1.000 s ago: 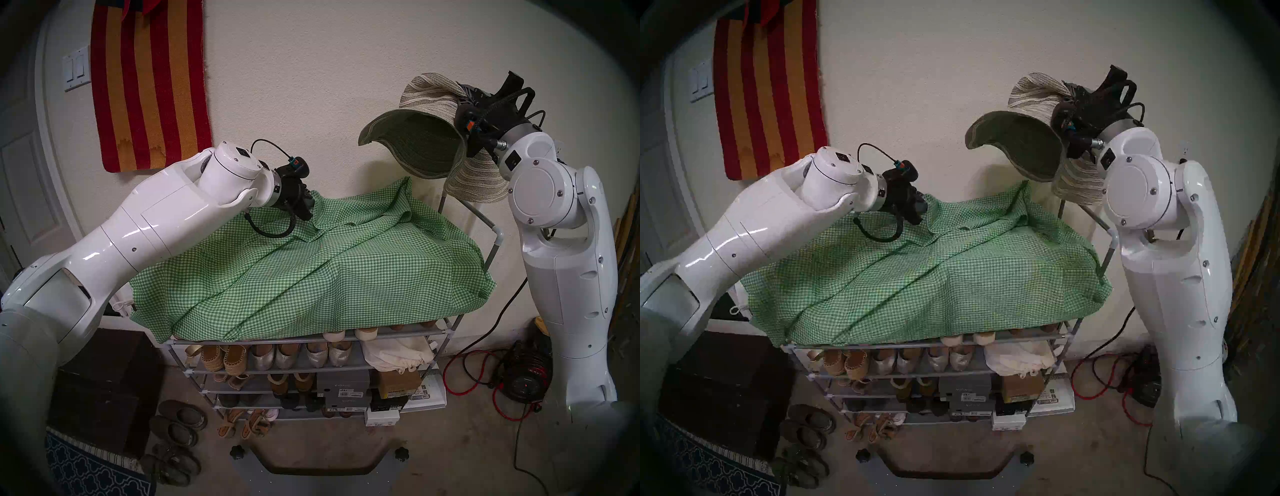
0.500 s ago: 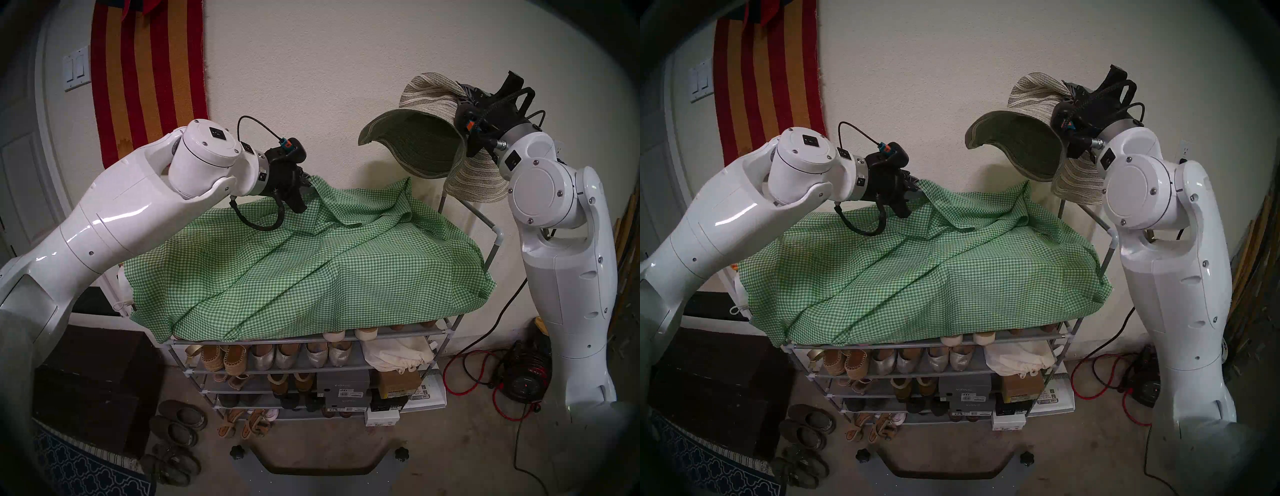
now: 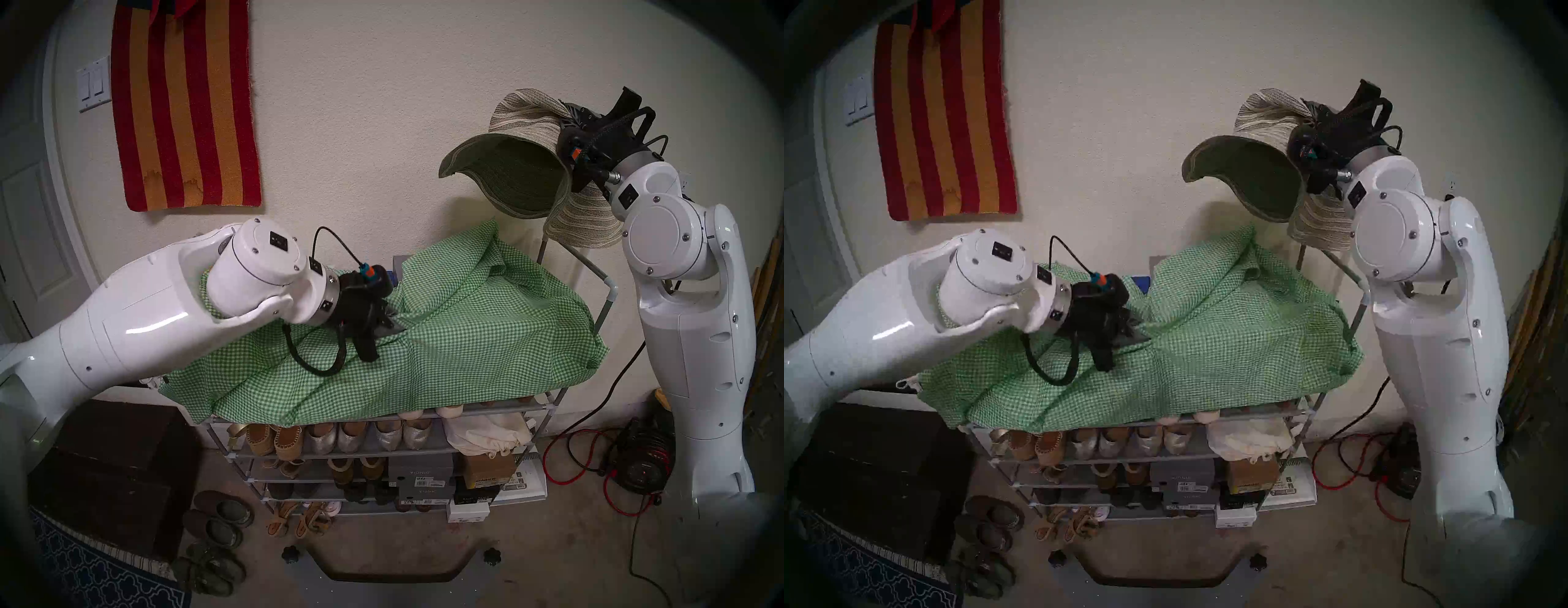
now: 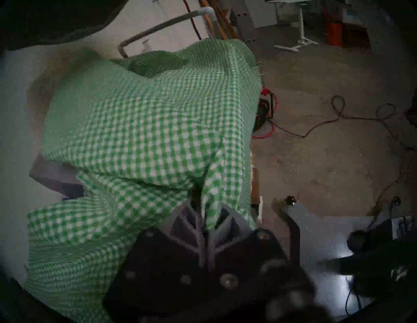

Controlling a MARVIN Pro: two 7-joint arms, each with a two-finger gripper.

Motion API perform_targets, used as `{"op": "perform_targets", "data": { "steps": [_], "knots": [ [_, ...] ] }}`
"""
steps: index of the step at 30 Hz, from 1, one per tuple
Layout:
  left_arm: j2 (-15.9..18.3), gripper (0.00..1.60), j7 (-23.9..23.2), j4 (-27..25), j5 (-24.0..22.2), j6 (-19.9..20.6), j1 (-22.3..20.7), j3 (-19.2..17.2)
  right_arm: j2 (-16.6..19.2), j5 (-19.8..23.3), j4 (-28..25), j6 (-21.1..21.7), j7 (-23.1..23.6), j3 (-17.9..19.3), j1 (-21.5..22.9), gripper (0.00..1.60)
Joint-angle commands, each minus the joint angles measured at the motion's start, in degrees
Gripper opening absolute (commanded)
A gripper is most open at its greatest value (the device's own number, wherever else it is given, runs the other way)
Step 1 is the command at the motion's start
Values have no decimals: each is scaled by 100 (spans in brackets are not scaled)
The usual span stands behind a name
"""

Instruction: Lift the object off the cloth, cover the shoe rack with the cloth, put the object back

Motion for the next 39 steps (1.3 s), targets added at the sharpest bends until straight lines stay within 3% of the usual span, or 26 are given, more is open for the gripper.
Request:
{"op": "perform_targets", "data": {
  "steps": [1,13,15,21,25,32,34,39],
  "knots": [
    [633,0,317,-212,30,256,-62,-510,3,-3,-4,0,4,3,-2,0],
    [1400,0,1063,215,70,228,-917,-1484,-17,-15,-1,-18,7,11,-3,0],
    [1575,0,1189,221,54,309,-880,-1746,-20,-18,-1,-22,8,13,-4,0],
    [2001,0,1201,-23,-356,694,-405,-1971,-27,-26,-4,-28,16,20,-7,0],
    [2230,0,949,-505,-534,932,-13,-1419,-33,-30,-3,-33,18,23,-8,0],
    [2469,0,456,-1216,-853,1017,454,-961,-43,-37,-2,-42,21,29,-9,0],
    [2513,0,418,-1443,-835,1072,496,-874,-46,-39,-2,-45,23,31,-10,0],
    [2579,0,466,-1808,-844,1168,211,-1170,-52,-44,-3,-50,26,34,-11,0]
  ]
}}
